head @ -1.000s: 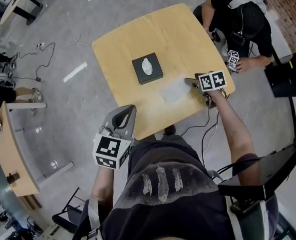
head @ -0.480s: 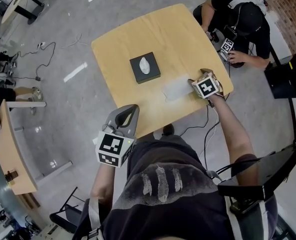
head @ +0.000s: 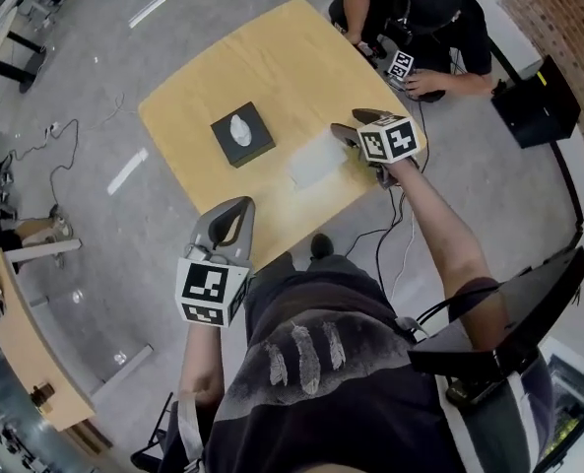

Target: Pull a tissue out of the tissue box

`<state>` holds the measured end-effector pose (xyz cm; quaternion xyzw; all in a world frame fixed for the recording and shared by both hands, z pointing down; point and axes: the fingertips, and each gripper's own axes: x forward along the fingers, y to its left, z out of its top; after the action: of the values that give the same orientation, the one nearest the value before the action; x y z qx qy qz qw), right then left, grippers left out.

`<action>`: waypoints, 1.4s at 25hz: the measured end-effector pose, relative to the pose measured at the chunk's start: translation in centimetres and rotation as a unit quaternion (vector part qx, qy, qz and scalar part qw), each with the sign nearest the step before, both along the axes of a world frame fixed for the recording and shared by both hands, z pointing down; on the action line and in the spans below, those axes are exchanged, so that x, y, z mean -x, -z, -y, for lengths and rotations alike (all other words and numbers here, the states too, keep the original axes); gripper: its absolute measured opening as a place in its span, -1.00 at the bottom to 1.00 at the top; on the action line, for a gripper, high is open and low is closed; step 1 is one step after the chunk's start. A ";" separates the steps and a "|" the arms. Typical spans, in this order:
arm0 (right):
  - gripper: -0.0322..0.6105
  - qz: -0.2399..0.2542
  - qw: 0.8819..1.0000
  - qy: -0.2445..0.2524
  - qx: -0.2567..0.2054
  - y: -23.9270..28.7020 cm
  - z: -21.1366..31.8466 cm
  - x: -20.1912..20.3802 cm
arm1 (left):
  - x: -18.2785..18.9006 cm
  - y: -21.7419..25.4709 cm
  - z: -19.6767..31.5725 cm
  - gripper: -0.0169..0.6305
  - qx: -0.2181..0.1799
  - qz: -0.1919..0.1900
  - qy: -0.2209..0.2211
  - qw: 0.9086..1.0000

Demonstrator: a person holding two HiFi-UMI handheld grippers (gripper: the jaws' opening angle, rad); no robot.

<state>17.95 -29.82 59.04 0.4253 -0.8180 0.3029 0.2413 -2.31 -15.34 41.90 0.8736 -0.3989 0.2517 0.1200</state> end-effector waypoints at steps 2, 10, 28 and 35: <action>-0.35 0.044 0.999 0.014 -0.024 3.0 -0.4 1.1 | -0.3 0.7 0.2 -0.95 -0.007 0.000 0.003 1.000; -0.90 0.123 0.979 0.097 -0.129 13.1 -4.1 6.6 | -0.5 3.7 -0.8 -0.95 -0.046 0.010 0.026 0.999; -0.90 0.235 0.899 0.265 -0.259 28.4 -17.2 17.8 | 4.4 9.8 -6.6 -0.95 -0.124 -0.042 0.076 0.988; -0.90 0.213 0.890 0.301 -0.267 29.8 -23.9 23.6 | 9.8 11.0 -13.0 -0.95 -0.142 -0.077 0.099 0.982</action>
<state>-5.62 -5.87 29.21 0.1321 -0.9887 0.0691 0.0182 -12.11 -2.35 30.88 0.8549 -0.5043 0.1115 0.0493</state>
